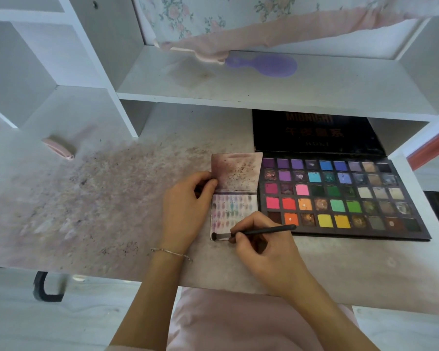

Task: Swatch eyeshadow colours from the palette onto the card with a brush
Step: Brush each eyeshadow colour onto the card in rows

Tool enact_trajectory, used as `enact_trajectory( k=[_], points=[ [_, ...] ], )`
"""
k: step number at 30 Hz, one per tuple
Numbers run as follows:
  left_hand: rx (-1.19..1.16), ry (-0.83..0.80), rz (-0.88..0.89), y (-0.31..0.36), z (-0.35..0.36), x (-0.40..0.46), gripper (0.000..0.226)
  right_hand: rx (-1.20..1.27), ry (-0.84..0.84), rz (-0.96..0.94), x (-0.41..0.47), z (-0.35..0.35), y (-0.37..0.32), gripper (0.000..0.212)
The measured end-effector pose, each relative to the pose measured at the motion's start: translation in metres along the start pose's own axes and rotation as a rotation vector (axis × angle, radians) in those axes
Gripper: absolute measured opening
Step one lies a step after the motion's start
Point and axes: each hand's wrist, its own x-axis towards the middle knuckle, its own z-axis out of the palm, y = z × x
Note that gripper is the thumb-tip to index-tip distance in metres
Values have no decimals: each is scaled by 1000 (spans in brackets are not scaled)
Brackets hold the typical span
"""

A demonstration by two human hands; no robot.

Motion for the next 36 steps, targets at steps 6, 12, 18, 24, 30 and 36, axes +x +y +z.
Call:
enact_trajectory(
  k=[6, 12, 18, 24, 30, 36],
  points=[
    [2, 13, 3, 0, 0, 0, 13, -14, 14, -15, 0, 0, 1, 19],
    [3, 8, -7, 1, 0, -1, 14, 15, 22, -3, 1, 1, 1, 18],
    [18, 6, 2, 1, 0, 0, 13, -6, -7, -1, -1, 0, -1, 20],
    [15, 6, -4, 1, -1, -1, 15, -12, -11, -7, 0, 0, 0, 17],
    [22, -2, 0, 2, -1, 0, 16, 133, 34, -27, -1, -2, -2, 16],
    [37, -5, -11, 4, -1, 0, 17, 232, 204, -98, -5, -10, 0, 18]
  ],
)
